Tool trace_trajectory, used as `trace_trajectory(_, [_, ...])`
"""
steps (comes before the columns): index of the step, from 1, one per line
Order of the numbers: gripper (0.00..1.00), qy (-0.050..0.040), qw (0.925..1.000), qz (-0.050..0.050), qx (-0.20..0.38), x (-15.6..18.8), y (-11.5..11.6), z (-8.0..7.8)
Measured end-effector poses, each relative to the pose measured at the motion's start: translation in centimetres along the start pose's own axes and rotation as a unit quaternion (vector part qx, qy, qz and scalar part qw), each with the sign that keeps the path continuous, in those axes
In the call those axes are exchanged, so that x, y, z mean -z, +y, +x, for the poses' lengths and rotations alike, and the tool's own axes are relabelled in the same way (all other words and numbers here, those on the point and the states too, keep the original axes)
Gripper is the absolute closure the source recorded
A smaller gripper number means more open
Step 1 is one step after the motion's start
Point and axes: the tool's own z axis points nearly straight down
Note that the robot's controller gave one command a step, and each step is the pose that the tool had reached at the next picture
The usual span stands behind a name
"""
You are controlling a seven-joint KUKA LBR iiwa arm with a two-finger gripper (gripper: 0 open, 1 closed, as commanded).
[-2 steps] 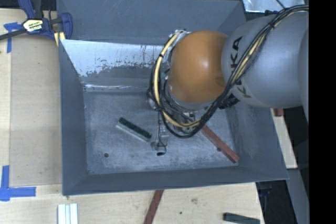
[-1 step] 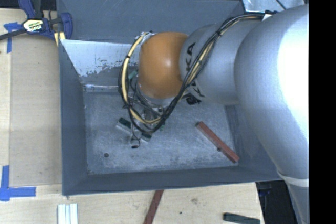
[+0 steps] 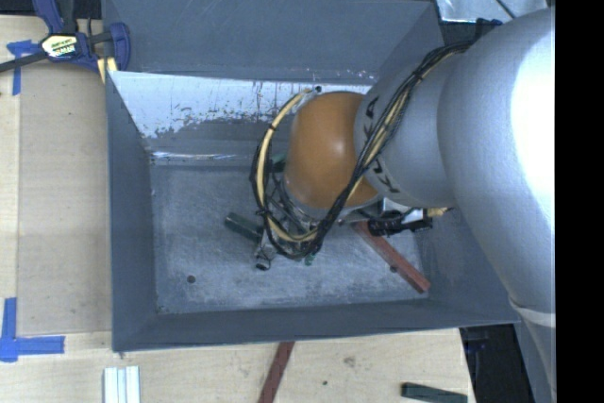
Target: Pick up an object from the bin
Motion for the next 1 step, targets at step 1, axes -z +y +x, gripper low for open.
trace_trajectory(1, [0.0, 0.0005, 1.0, 0.0, 0.0, -0.04, 0.04, 0.05])
